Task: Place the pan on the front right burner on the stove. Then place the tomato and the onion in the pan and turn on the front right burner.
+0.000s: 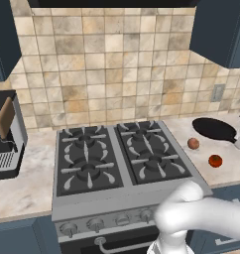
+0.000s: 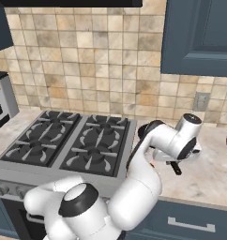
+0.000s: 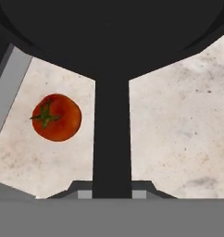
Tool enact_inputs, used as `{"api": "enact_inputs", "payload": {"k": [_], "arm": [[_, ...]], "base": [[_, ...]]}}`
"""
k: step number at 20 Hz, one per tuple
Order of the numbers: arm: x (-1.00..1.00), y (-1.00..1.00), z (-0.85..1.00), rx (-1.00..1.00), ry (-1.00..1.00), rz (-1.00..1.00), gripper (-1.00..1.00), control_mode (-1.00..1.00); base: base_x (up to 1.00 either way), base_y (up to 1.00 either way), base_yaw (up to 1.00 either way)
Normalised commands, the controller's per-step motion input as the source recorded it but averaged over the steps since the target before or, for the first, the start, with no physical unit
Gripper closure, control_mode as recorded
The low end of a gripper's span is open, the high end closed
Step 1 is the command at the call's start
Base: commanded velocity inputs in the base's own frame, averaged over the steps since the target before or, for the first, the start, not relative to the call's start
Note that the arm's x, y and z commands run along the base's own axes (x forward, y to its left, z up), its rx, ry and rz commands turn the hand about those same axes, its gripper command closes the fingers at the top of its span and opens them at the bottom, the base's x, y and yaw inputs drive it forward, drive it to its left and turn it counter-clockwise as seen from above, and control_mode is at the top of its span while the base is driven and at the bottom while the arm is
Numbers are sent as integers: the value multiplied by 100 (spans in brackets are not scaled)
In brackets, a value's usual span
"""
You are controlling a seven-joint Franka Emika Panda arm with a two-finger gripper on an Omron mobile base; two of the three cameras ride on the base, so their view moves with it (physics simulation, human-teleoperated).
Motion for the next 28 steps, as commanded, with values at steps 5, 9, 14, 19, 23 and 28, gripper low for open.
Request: {"api": "enact_inputs", "payload": {"k": [5, 9, 14, 19, 23, 28], "arm": [[-29, 50, 13, -2, -2, 0, 100, -100], [-9, 61, 20, -6, 0, 0, 100, -100], [-10, 57, 28, -5, 0, 0, 100, -100], [-1, 48, 31, -5, 0, 0, 100, -100], [-8, 52, 18, -4, 0, 0, 100, -100], [-9, 45, 6, -4, 0, 2, 100, -100]], "base": [[0, 0, 0], [0, 0, 0], [0, 0, 0], [0, 0, 0], [0, 0, 0], [0, 0, 0]]}}
